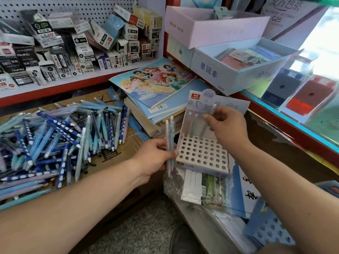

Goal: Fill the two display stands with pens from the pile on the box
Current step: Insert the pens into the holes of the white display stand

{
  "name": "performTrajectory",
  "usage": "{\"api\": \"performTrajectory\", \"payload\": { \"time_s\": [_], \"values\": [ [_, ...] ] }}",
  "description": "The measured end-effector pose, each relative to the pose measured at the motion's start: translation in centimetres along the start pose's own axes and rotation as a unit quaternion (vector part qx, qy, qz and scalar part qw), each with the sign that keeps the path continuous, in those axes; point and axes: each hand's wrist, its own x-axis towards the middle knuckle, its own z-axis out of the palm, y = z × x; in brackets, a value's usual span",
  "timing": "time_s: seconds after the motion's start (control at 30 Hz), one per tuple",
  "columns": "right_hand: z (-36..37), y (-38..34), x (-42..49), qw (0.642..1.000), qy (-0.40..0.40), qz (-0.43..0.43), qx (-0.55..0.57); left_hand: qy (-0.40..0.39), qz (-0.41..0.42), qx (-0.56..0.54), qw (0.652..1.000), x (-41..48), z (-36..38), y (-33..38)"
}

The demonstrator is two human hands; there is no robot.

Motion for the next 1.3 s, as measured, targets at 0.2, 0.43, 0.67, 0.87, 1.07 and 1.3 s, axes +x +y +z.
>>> {"api": "performTrajectory", "payload": {
  "time_s": [0.2,0.43,0.67,0.87,1.07,1.3],
  "values": [
    [0.4,1.0,0.3,0.998,0.036,-0.002,-0.042,-0.003,-0.005,0.028,1.000,0.0,0.5,-0.1],
    [1.2,2.1,0.4,0.998,0.010,0.015,-0.060,0.002,-0.009,0.035,0.999,0.2,0.6,-0.4],
    [2.2,3.0,0.7,0.995,-0.005,0.023,-0.094,0.000,-0.006,0.042,0.999,0.1,0.6,-0.6],
    [1.2,1.9,0.1,0.974,-0.089,0.097,-0.185,-0.003,0.006,0.050,0.999,0.4,0.5,-0.7],
    [1.8,-2.5,-2.5,0.963,-0.237,0.067,0.112,-0.041,0.015,0.059,0.997,0.3,1.0,-0.6],
    [0.0,-2.2,-1.1,0.995,-0.040,0.039,0.081,-0.006,0.028,0.052,0.998,0.2,0.2,-0.2]
  ]
}}
